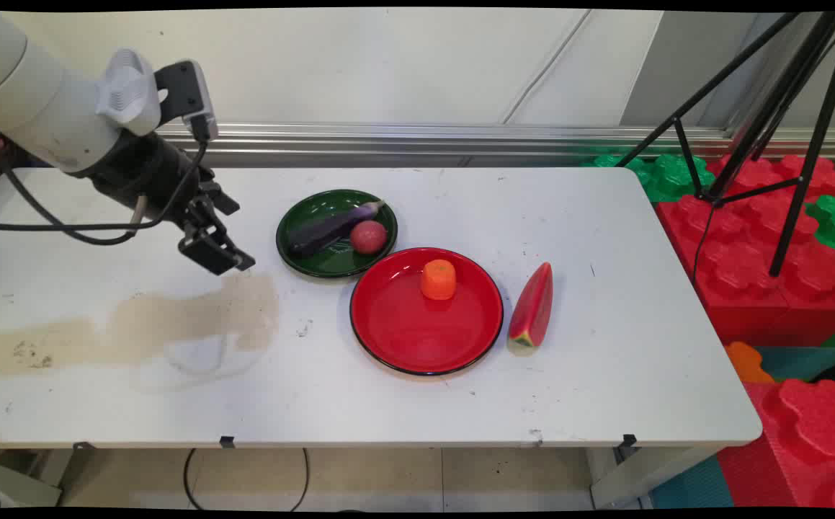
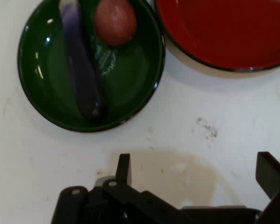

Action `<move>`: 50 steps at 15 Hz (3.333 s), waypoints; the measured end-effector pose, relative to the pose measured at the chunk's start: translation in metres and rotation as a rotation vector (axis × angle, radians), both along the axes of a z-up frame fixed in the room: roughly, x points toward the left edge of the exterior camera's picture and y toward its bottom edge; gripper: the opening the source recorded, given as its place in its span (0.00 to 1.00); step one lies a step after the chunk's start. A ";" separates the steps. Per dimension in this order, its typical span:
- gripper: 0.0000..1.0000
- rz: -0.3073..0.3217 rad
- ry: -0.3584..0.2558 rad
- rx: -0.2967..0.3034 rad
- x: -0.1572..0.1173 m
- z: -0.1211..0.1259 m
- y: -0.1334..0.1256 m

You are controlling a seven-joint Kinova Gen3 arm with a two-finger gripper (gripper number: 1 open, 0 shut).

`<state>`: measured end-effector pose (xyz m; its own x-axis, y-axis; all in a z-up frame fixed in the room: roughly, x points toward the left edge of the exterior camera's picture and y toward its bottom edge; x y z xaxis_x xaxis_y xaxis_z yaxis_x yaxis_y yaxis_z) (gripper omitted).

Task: Pick up the eggplant from the green plate, then place the picked object on the red plate

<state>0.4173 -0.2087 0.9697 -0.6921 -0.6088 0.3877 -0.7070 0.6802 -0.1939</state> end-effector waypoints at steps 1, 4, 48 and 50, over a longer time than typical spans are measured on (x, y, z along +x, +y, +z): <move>1.00 0.010 0.004 -0.009 -0.002 0.001 -0.001; 1.00 0.034 0.012 -0.031 -0.006 0.003 -0.007; 0.00 0.318 -0.063 0.124 -0.009 -0.166 -0.218; 0.00 0.332 -0.056 0.116 -0.008 -0.164 -0.216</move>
<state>0.4093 -0.4247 0.8058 -0.4675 -0.8418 0.2698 -0.8835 0.4353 -0.1729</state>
